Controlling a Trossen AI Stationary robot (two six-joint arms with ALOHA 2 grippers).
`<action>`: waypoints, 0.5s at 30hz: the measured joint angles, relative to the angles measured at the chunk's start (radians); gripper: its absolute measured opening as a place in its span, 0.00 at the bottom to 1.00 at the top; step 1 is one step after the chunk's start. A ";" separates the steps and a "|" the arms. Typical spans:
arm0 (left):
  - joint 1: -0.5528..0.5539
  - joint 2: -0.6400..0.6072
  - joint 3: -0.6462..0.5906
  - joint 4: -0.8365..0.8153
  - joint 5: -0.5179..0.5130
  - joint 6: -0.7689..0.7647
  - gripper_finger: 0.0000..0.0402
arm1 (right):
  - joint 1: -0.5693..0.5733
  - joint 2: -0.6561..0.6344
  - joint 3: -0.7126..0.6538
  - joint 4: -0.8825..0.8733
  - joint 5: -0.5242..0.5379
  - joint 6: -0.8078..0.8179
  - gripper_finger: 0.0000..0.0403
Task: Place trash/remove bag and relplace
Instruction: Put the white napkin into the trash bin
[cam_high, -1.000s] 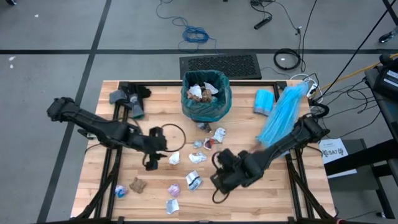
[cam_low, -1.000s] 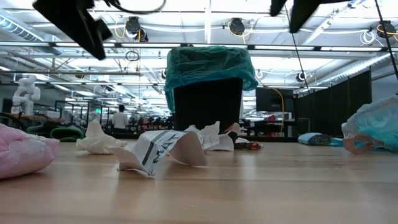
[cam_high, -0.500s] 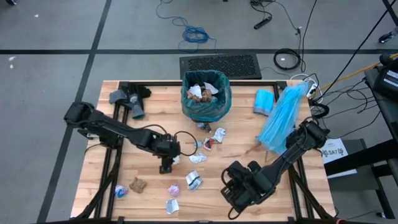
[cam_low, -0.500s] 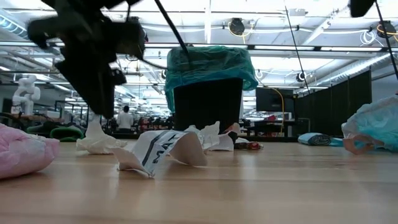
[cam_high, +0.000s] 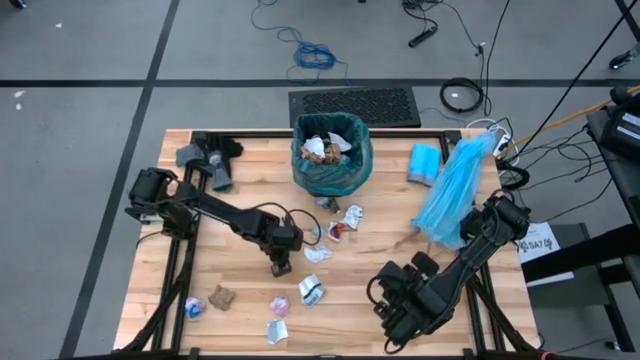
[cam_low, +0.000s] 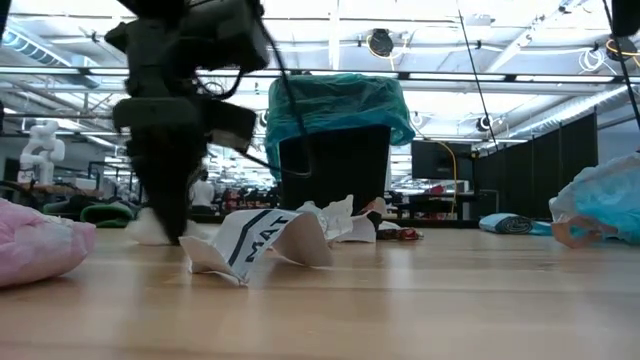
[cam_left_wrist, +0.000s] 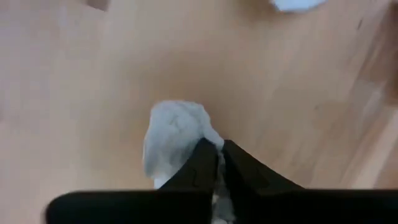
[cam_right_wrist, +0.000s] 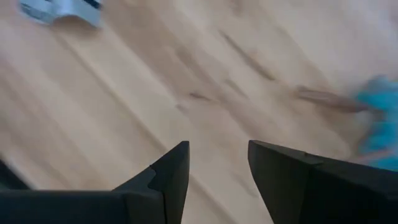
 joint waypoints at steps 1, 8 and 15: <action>-0.004 -0.011 0.016 0.006 -0.017 -0.019 0.04 | 0.003 -0.002 -0.009 -0.026 0.001 -0.003 0.39; -0.032 -0.150 0.203 -0.140 -0.164 -0.121 0.01 | 0.013 -0.004 -0.135 0.049 0.001 -0.102 0.39; -0.060 -0.243 0.433 -0.259 -0.310 -0.144 0.01 | 0.015 -0.058 -0.333 0.313 -0.008 -0.204 0.38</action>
